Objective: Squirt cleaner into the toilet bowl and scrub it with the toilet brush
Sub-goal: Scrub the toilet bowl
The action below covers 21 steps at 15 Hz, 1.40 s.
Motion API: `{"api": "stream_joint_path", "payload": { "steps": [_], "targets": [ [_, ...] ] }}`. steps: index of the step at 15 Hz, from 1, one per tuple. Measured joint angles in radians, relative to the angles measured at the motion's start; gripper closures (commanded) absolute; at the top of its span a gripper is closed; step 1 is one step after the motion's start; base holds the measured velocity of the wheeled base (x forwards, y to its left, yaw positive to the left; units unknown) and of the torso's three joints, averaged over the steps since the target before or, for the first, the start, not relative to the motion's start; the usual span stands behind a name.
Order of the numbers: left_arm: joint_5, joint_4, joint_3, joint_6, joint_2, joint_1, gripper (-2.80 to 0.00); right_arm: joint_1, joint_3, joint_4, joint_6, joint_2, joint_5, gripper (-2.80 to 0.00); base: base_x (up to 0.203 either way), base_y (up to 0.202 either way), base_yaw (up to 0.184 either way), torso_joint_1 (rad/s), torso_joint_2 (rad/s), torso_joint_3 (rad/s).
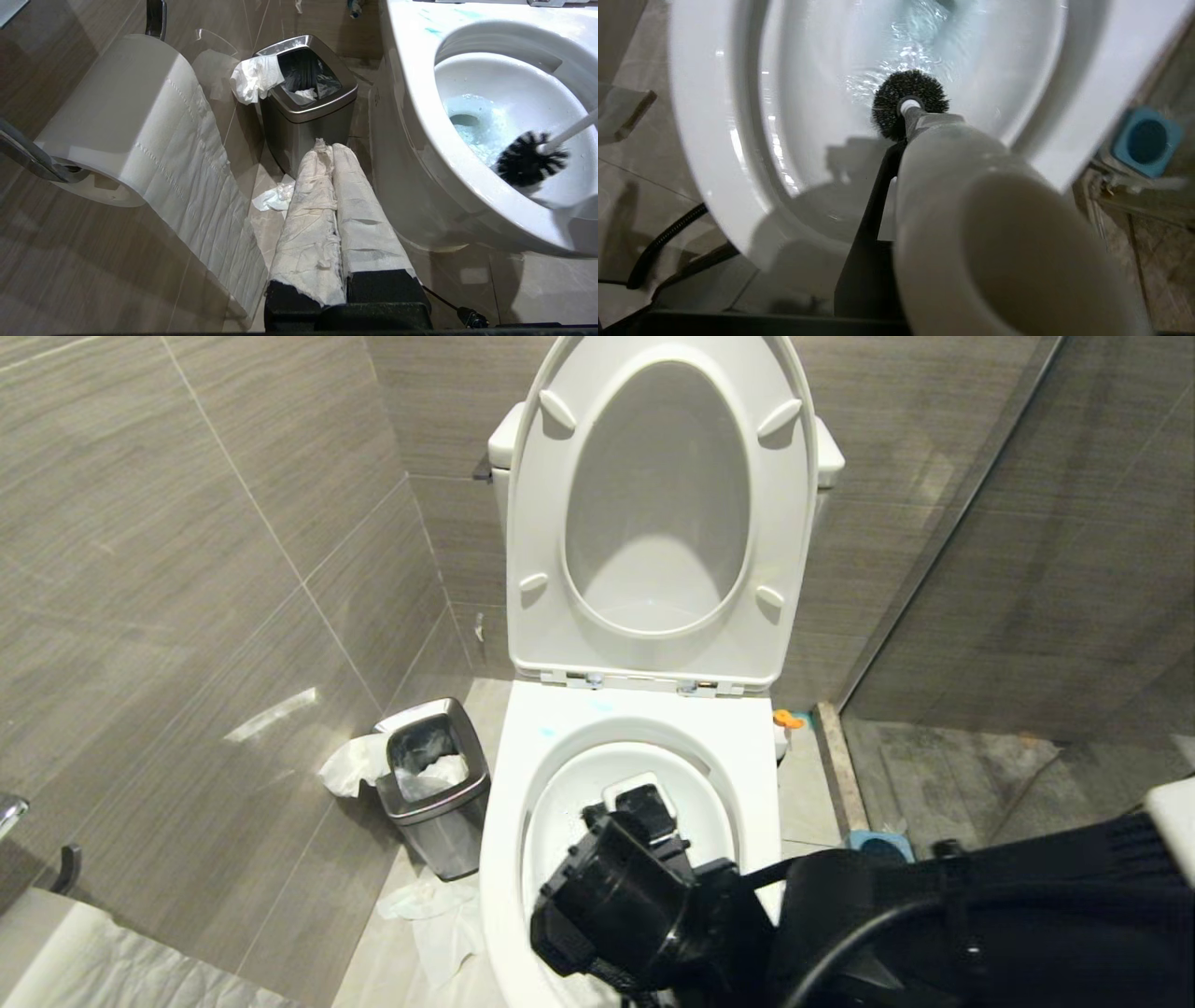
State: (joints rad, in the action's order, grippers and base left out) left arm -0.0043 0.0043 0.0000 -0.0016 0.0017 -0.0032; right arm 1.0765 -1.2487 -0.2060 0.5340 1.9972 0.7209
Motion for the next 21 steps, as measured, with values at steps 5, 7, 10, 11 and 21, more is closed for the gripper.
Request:
{"api": "stream_joint_path", "payload": {
  "steps": [5,7,10,11,21],
  "targets": [
    [0.000,0.000,0.000,0.000,0.000,0.000,0.00,-0.136,0.083,0.002,-0.025,-0.135,0.029,0.00,0.000,0.000,0.000,0.000,0.00,0.000],
    [0.000,0.000,0.000,0.001,0.000,0.000,0.00,-0.194,0.056,0.033,-0.067,-0.136,0.028,0.00,0.000,0.000,0.000,0.000,0.00,0.000],
    [0.000,0.000,0.000,0.000,0.000,0.000,0.00,-0.254,-0.027,0.120,-0.126,-0.086,0.025,0.00,0.000,0.000,0.000,0.000,0.00,0.000],
    [0.000,0.000,0.000,0.000,0.000,0.000,0.00,-0.266,-0.068,0.141,-0.141,-0.058,0.022,0.00,0.000,0.000,0.000,0.000,0.00,0.000],
    [0.000,0.000,0.000,0.000,0.000,0.000,0.00,-0.289,-0.193,-0.014,-0.275,-0.003,-0.159,0.00,0.000,0.000,0.000,0.000,0.00,0.000]
  ]
}}
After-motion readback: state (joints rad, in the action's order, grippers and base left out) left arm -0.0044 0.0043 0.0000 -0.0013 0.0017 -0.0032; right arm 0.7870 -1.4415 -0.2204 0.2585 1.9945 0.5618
